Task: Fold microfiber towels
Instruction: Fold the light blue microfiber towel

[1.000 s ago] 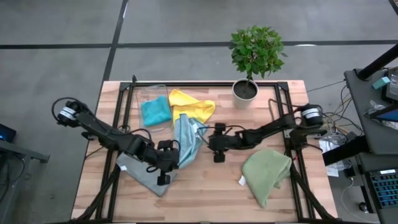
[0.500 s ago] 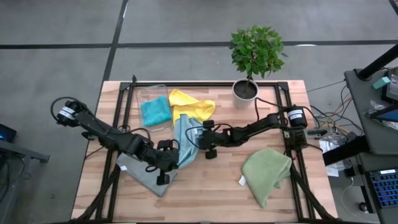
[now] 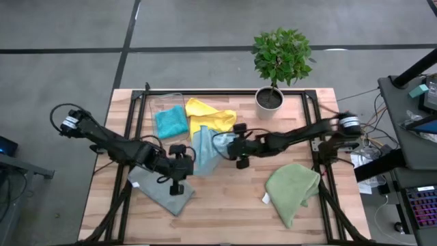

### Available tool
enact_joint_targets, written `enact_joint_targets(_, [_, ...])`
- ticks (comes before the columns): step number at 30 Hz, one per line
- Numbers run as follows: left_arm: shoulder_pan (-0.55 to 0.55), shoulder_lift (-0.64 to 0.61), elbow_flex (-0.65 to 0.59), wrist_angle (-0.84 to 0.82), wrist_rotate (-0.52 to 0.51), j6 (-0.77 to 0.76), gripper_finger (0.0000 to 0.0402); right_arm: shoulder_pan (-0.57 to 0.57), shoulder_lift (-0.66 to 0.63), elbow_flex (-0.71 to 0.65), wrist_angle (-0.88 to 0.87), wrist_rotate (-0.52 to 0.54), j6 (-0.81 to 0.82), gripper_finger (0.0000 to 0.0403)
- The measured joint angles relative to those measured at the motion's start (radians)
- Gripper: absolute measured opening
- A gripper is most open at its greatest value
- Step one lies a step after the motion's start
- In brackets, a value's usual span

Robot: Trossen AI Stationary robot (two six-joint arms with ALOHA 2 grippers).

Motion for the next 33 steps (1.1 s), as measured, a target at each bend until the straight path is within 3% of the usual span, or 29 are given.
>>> enact_joint_targets(10, [0.057,-0.04,0.138,0.002,-0.095,0.236,0.0,0.044,-0.44,0.0,-0.165,-0.014,0.132,0.0009])
enact_joint_targets(14, [0.069,-0.02,0.115,0.117,-0.099,0.292,0.0,0.069,-0.535,0.0,-0.308,-0.096,0.27,0.0009])
enact_joint_targets(22, [0.083,0.123,0.013,0.488,-0.082,0.345,0.0,0.168,-0.528,-0.002,-0.569,-0.114,0.487,0.0009])
enact_joint_targets(27, [0.099,0.266,-0.023,0.655,0.022,0.336,0.0012,0.244,-0.48,-0.004,-0.711,-0.133,0.609,0.0009])
enact_joint_targets(33, [0.104,0.431,-0.022,0.8,0.115,0.285,0.0067,0.32,-0.434,-0.005,-0.832,-0.303,0.778,0.0009])
